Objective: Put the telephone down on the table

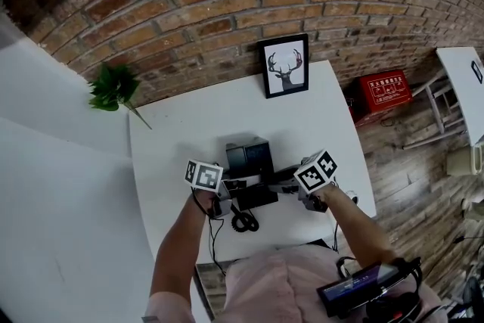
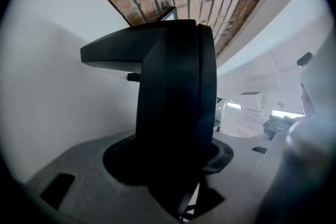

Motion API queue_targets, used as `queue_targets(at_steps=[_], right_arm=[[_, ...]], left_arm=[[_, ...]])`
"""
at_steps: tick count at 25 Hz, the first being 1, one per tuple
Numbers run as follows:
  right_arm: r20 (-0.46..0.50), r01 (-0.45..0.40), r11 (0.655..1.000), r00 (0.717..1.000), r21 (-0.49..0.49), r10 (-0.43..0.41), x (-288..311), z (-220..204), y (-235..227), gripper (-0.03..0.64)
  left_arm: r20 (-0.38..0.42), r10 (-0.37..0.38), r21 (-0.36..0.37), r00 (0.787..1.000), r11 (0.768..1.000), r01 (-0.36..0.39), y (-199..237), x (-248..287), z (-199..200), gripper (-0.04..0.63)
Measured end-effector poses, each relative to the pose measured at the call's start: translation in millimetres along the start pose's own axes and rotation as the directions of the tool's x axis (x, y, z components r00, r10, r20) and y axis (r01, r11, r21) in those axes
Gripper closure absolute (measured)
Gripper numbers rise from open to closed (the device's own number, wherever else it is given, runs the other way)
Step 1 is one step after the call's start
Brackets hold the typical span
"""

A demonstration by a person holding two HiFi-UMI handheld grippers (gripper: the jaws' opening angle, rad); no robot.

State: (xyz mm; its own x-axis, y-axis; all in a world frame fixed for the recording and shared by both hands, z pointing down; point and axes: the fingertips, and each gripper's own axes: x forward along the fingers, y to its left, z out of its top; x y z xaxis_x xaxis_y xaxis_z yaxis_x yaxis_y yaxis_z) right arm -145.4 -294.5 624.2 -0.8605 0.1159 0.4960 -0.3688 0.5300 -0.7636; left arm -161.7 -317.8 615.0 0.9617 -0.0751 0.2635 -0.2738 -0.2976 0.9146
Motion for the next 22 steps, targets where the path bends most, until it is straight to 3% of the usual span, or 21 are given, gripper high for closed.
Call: queue_targets(at_steps=[3, 8, 15, 19, 22], right_arm=[[0.007, -0.016, 1.000, 1.000, 0.017, 0.016, 1, 0, 0, 0.462], [0.015, -0.024, 0.999, 1.000, 0.028, 0.023, 1, 0, -1, 0.465], [0.025, -0.025, 0.999, 0.999, 0.034, 0.024, 2, 1, -1, 0.466], [0.027, -0.024, 0.999, 0.999, 0.033, 0.023, 2, 1, -1, 0.466], [0.027, -0.023, 0.999, 0.999, 0.032, 0.022, 2, 1, -1, 0.466]], left_arm=[[-0.011, -0.006, 0.014, 1.000, 1.000, 0.007, -5, 2, -2, 0.293], [-0.026, 0.053, 0.056, 0.998, 0.997, -0.051, -3, 4, -4, 0.172], [-0.001, 0.118, 0.047, 0.993, 0.992, -0.118, 2, 0, -1, 0.120], [-0.027, 0.228, 0.095, 0.973, 0.970, -0.225, 6, -5, -1, 0.082], [-0.033, 0.270, 0.116, 0.962, 0.957, -0.264, 6, -11, -2, 0.064]])
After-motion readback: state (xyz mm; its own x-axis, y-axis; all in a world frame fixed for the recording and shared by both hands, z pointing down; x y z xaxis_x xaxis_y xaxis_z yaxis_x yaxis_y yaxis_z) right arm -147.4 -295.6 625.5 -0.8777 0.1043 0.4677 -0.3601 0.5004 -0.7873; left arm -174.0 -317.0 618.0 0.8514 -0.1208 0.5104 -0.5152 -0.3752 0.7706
